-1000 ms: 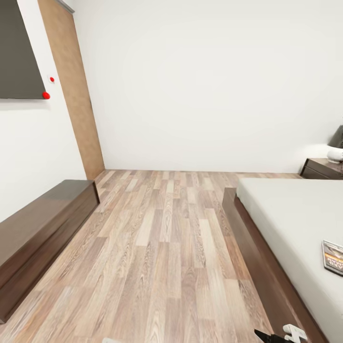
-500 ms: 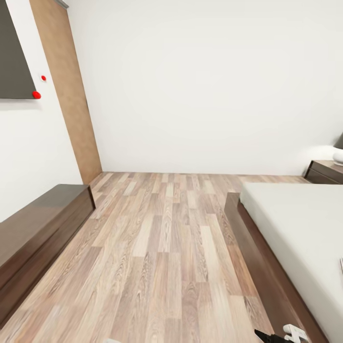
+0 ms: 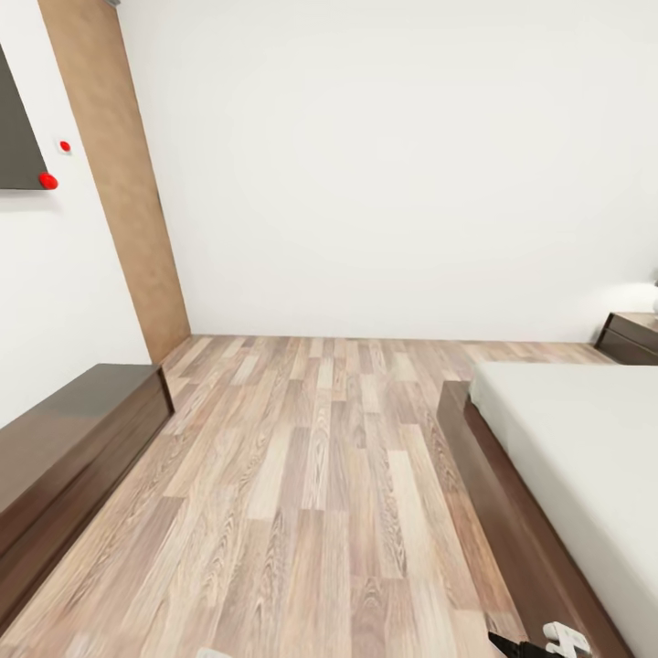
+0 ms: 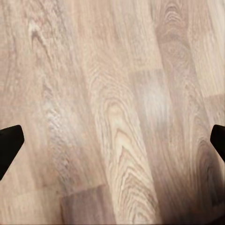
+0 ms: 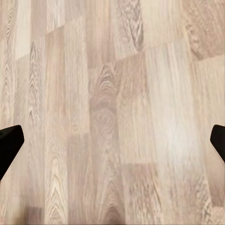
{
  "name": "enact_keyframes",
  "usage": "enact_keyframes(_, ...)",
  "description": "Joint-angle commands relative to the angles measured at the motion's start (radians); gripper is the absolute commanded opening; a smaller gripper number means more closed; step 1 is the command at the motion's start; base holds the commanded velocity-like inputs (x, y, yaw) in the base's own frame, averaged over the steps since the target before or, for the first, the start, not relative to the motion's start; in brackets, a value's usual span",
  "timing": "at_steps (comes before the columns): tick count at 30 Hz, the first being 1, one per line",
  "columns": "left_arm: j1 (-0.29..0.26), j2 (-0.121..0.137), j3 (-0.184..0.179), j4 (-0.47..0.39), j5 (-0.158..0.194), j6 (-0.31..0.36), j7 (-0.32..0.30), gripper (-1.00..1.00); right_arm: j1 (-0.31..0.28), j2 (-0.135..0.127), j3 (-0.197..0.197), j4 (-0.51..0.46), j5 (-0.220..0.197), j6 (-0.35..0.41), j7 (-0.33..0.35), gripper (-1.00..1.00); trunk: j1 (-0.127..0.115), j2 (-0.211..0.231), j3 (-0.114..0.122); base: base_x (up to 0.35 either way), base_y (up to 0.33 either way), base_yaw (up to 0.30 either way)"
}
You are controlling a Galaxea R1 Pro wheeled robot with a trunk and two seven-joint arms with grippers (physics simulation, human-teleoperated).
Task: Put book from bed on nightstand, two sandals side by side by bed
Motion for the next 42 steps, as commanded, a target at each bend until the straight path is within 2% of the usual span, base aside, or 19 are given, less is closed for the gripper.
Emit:
enact_keyframes(1, -0.001, 0.0, 0.008, 0.001, -0.01, -0.004, -0.002, 1.0, -0.001, 0.0, -0.008, 0.001, 0.006, -0.002, 0.003, 1.0, 0.0, 0.0, -0.001, 0.323, 0.0, 0.0)
enact_keyframes(11, -0.001, 0.0, 0.008, 0.001, -0.01, -0.004, -0.002, 1.0, -0.001, 0.007, -0.008, 0.003, 0.006, -0.002, -0.002, 1.0, 0.0, 0.0, -0.001, 0.323, 0.0, 0.0)
enact_keyframes(42, -0.001, 0.0, 0.008, 0.001, -0.01, -0.004, -0.002, 1.0, -0.001, 0.008, -0.008, 0.003, 0.006, -0.002, -0.002, 1.0, 0.0, 0.0, -0.001, 0.323, 0.0, 0.0)
